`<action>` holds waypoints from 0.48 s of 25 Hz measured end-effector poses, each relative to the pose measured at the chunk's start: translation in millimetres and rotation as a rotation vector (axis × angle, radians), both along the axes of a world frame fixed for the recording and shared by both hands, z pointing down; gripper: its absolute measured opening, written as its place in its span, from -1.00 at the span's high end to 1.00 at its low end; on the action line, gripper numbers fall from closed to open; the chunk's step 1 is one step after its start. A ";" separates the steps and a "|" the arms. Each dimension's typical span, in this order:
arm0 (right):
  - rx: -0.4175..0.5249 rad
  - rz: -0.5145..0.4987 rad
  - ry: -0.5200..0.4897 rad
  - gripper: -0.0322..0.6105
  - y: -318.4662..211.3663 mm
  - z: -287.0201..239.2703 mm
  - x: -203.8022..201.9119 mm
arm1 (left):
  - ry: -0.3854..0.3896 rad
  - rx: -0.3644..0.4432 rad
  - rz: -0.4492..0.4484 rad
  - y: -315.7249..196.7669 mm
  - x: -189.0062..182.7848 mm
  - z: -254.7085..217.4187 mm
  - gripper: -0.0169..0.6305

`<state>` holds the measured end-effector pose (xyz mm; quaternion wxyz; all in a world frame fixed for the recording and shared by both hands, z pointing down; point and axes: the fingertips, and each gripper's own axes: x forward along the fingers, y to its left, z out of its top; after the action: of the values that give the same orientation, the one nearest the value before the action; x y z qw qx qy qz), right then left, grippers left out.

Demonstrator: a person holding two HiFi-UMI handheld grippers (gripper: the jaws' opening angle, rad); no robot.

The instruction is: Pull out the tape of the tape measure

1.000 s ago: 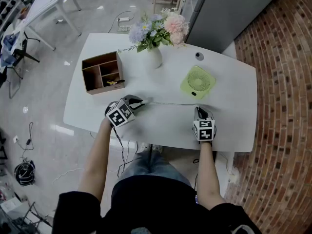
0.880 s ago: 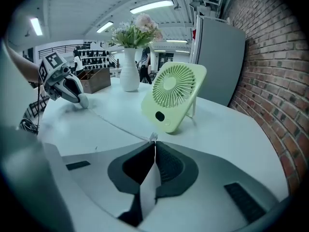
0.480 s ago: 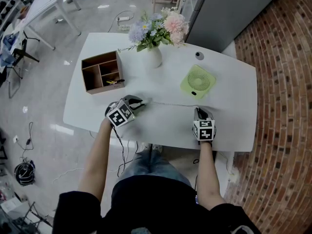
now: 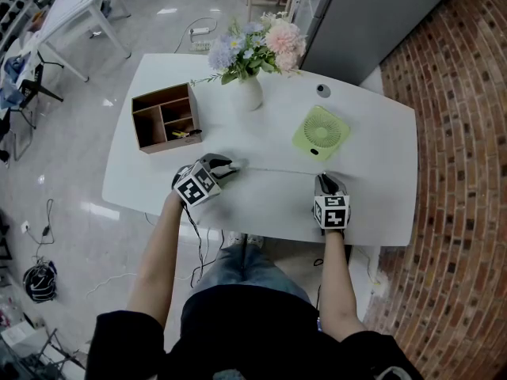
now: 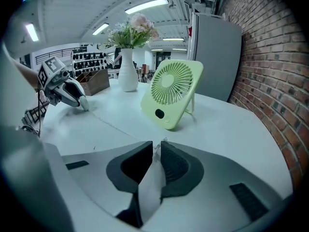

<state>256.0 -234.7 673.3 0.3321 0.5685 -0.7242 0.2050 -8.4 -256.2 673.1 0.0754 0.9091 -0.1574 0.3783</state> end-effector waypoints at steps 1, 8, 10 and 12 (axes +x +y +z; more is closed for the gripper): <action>0.003 0.004 -0.003 0.78 0.0 -1.1 0.5 | 0.002 -0.005 -0.003 -0.1 0.0 -1.0 0.54; 0.024 0.025 -0.023 0.74 -1.2 -7.5 3.9 | 0.016 -0.004 -0.009 0.4 2.6 -3.0 0.44; 0.028 0.025 -0.025 0.74 -1.3 -8.5 3.4 | 0.019 -0.003 -0.011 0.5 2.8 -3.0 0.44; 0.029 0.025 -0.026 0.74 -0.5 -10.0 3.2 | 0.028 0.007 -0.016 -0.1 3.0 -6.6 0.44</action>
<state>259.3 -235.2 663.4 0.3115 0.5796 -0.7243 0.2059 -5.3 -256.4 666.5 0.0776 0.9132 -0.1647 0.3646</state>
